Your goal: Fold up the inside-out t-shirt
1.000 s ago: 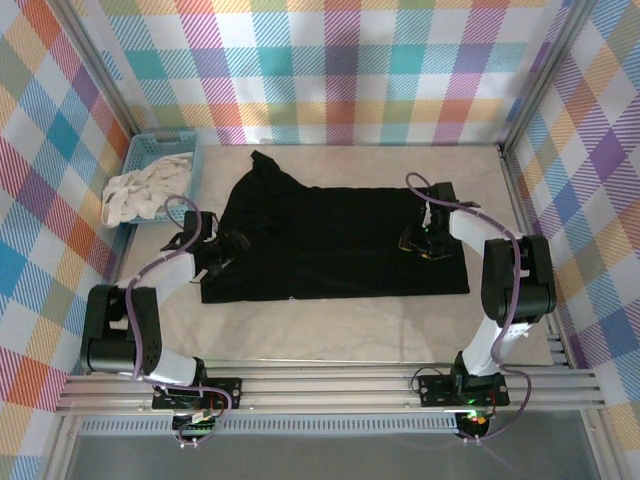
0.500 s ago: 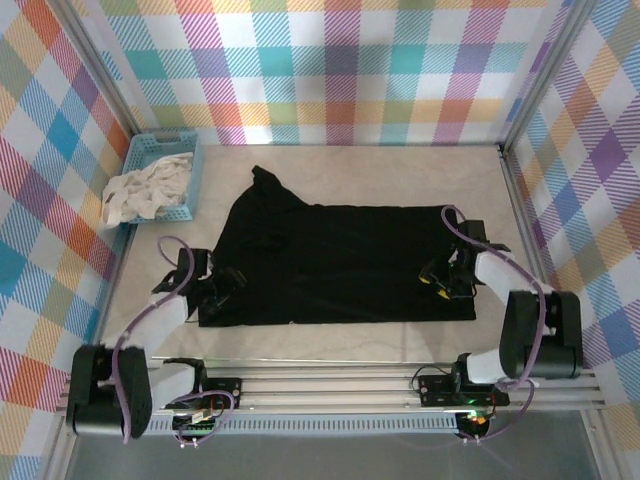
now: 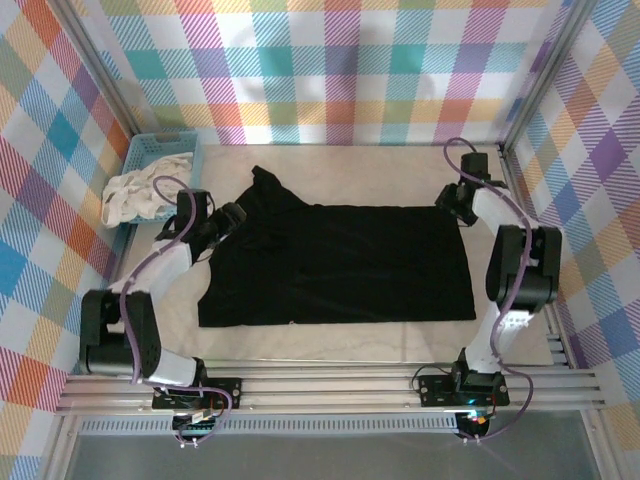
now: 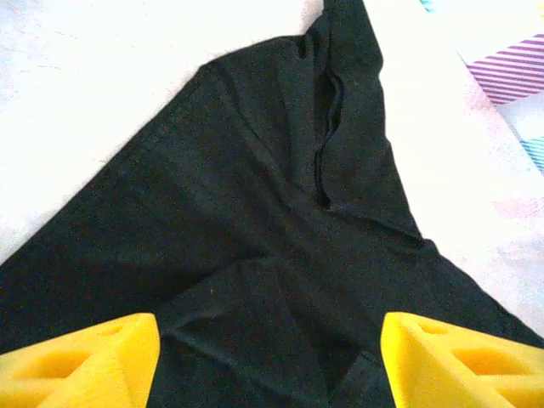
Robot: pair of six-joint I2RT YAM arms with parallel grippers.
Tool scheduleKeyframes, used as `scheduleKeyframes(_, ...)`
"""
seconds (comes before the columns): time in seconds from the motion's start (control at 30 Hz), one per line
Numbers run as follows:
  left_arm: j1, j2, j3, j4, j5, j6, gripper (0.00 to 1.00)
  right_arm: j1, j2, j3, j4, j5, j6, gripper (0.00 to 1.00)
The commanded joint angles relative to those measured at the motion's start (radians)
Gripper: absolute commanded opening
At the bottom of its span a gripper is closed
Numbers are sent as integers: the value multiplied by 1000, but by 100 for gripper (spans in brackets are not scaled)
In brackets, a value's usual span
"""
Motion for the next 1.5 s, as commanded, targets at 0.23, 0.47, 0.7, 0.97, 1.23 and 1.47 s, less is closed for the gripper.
scheduleKeyframes(0.23,-4,218,185,54,45,-18,69,-2,335,398,-251,55,-51,61)
scheduleKeyframes(0.47,-3,370,319,23,81,-9,68,-8,415,502,-328,17,-82,46)
scheduleKeyframes(0.7,-5,492,476,-42,66,31,68,-8,410,494,-307,-5,-91,15)
scheduleKeyframes(0.97,-17,717,834,-268,18,164,66,-7,322,379,-176,-66,-99,0)
scheduleKeyframes(1.23,-20,1032,1324,-510,16,203,65,-6,296,336,-143,-109,-123,0)
scheduleKeyframes(1.47,-15,1285,1712,-617,68,198,63,-4,300,336,-132,-138,-132,0)
